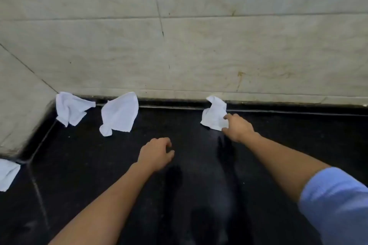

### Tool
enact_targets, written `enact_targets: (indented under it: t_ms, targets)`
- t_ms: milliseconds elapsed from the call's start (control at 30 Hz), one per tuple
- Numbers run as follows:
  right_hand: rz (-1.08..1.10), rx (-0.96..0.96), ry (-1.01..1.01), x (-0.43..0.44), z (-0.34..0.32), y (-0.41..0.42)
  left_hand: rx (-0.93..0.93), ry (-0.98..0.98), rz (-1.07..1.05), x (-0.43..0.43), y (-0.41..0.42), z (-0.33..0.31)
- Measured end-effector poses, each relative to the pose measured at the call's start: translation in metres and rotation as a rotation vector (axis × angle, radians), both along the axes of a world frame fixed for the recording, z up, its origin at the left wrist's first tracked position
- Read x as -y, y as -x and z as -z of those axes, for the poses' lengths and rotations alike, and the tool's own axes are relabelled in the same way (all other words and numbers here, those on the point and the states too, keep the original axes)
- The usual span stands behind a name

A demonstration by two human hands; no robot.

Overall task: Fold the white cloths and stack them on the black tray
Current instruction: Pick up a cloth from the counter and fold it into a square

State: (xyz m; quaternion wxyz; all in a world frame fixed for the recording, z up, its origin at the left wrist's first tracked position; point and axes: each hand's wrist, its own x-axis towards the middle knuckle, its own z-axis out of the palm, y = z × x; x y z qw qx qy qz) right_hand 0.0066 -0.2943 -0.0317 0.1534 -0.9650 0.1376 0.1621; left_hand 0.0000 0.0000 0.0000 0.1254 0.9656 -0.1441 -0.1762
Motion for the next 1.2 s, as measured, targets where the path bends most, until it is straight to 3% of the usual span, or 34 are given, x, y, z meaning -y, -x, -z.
enact_targets:
  t_ms: [233,400,567,733,933,1100,1200]
  targets:
    - [0.239,0.007,-0.148,-0.014,0.054,-0.044,-0.145,0.052,-0.037,-0.036,-0.007,0.045]
    - [0.454,-0.119,-0.25,-0.03,0.086,-0.054,-0.206,0.114,-0.082,-0.081,-0.012,0.065]
    - [0.419,-0.033,-0.391,-0.087,0.063,-0.044,-0.245,0.129,-0.11,-0.123,-0.017,0.074]
    - [0.154,0.104,-0.445,-0.179,0.029,0.008,-0.257,0.173,-0.127,-0.154,-0.012,0.075]
    - [-0.171,0.047,-0.317,-0.242,0.063,0.117,-0.294,0.228,-0.17,-0.182,0.013,0.089]
    - [-0.195,-0.014,-0.353,-0.248,0.082,0.17,-0.414,0.282,-0.214,-0.188,0.055,0.11]
    - [-0.066,0.131,-0.368,-0.235,0.066,0.167,-0.449,0.345,-0.258,-0.178,0.077,0.114]
